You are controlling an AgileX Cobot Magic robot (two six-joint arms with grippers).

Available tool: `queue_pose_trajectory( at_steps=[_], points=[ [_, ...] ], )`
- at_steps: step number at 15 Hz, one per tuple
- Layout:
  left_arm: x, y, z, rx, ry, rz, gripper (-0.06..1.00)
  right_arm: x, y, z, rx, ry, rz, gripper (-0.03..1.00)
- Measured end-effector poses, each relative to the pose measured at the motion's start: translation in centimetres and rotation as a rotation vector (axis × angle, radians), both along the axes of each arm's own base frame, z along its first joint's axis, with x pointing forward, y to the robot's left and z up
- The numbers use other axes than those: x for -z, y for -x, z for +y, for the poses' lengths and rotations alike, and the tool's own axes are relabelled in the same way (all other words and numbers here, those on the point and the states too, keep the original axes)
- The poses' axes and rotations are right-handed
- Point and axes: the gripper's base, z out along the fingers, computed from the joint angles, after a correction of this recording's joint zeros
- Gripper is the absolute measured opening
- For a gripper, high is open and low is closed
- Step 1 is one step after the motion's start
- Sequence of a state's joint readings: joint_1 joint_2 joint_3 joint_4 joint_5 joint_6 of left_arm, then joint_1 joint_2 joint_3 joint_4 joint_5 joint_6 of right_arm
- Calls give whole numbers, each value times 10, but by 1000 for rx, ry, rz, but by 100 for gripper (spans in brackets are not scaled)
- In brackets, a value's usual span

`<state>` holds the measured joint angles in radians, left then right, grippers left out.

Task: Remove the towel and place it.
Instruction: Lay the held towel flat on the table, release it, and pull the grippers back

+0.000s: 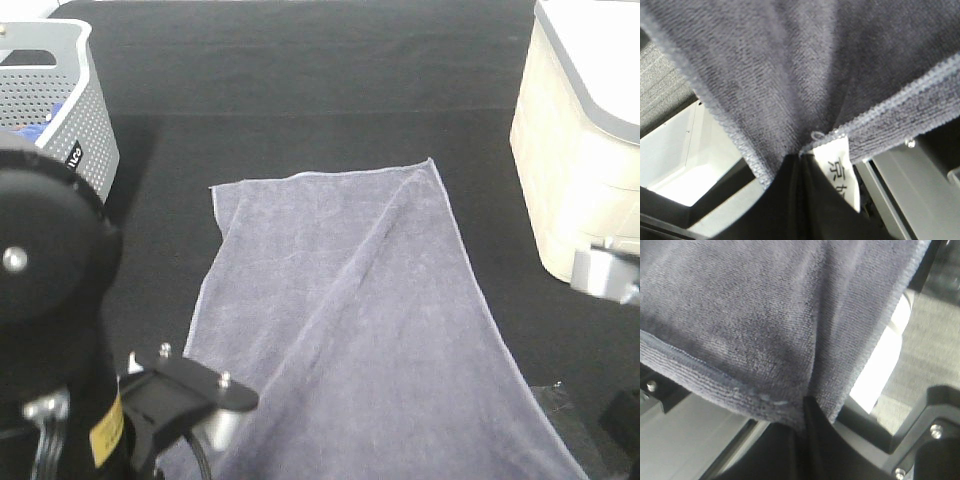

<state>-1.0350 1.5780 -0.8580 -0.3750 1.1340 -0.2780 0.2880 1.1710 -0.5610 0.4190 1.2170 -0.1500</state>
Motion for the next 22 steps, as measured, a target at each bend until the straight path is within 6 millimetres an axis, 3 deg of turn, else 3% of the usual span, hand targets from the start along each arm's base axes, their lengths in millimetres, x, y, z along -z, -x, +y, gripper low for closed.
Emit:
queue_pose_trajectory(
  at_steps=[5, 7, 11, 13, 18, 22],
  points=[
    [2, -4, 2, -46, -54, -67, 0, 1, 2, 1, 10, -13, 12, 1],
    [3, -4, 7, -38, -101, -78, 6, 2, 1, -1, -5, 12, 3, 11],
    [3, -1, 13, -19, -160, -53, 61, 3, 1, -5, -20, 52, -7, 51],
    [3, -1, 14, -15, -165, -55, 74, 3, 1, -5, -19, 52, -7, 65],
    [2, -8, 16, 33, -192, -124, 76, -6, -7, -3, -18, 41, -50, 71],
    [-15, -30, 5, 89, -164, -301, 75, -39, -40, 5, 20, -10, -285, 68]
  ],
)
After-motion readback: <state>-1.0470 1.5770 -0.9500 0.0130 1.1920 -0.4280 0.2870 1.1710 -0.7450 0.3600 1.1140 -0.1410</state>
